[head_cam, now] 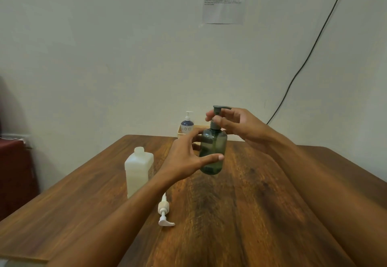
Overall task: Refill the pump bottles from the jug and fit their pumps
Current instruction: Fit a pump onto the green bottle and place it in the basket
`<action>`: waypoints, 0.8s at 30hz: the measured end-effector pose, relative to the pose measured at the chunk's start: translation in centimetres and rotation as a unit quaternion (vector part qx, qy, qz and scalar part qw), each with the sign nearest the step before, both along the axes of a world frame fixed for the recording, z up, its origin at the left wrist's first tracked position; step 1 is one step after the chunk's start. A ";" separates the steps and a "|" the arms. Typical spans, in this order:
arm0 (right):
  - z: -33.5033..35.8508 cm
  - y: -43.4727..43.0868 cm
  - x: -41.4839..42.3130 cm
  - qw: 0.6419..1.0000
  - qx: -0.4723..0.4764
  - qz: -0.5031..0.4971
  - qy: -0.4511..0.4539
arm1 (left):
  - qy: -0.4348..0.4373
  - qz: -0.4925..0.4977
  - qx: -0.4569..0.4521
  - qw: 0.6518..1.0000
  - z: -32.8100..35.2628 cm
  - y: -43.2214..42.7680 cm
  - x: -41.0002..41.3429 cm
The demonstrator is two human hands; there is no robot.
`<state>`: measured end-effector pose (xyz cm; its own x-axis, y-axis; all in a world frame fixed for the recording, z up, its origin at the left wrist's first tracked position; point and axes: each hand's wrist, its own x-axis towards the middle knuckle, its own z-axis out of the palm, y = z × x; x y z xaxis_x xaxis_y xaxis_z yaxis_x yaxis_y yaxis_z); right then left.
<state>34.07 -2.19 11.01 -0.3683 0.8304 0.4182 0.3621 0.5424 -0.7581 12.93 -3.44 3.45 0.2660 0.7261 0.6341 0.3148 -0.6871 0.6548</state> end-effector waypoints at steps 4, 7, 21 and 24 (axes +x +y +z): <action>0.7 -0.2 0.8 0.999 0.010 0.026 -0.016 | 0.001 0.001 -0.001 1.000 -0.1 0.0 0.0; 0.4 -0.1 0.4 0.998 0.053 -0.012 -0.017 | 0.001 0.000 0.002 1.000 -0.2 0.0 0.1; 0.5 0.1 1.0 0.998 0.049 0.011 -0.047 | 0.005 -0.003 -0.001 1.000 0.1 -0.1 0.2; 0.1 -0.2 0.0 0.994 0.089 -0.048 -0.034 | 0.011 -0.002 0.002 1.000 0.0 -0.3 0.4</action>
